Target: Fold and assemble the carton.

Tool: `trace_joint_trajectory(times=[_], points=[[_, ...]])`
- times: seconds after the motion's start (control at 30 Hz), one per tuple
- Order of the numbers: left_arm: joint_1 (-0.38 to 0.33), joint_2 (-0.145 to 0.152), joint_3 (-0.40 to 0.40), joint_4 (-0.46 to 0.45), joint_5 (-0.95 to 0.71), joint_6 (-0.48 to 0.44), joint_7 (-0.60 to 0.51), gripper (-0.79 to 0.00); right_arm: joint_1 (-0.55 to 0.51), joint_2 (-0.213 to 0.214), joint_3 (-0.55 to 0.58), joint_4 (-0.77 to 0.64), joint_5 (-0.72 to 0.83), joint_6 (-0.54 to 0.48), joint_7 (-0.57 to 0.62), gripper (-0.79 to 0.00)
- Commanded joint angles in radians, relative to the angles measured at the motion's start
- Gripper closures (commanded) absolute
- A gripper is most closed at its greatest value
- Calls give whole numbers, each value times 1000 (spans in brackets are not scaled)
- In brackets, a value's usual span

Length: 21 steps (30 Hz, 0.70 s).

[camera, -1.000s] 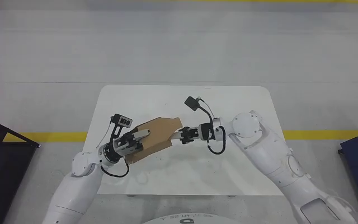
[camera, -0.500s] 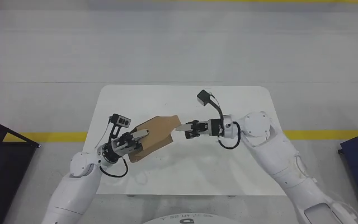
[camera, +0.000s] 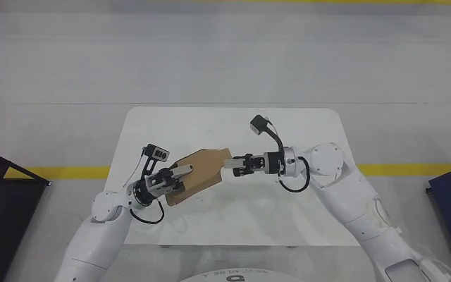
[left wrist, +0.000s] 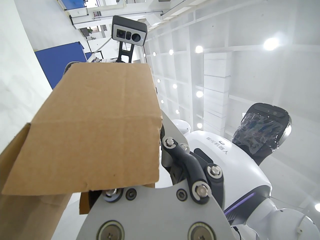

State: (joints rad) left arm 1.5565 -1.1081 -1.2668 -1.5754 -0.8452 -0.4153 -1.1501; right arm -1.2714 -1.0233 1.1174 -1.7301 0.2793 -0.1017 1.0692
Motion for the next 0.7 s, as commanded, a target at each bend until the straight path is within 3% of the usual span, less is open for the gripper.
trace_joint_trajectory(times=[0.0,0.3,0.67], points=[[-1,-1,-1,-5,-4,-18,-12,0,10,2,-8,2,-51,42,-1,-785],[10,0,-15,-21,-25,-15,-32,0,28,2,-58,-22,-168,118,2,-785],[2,-4,1,-14,-11,0,-32,0,60,-5,-85,-6,-155,136,-11,-785]])
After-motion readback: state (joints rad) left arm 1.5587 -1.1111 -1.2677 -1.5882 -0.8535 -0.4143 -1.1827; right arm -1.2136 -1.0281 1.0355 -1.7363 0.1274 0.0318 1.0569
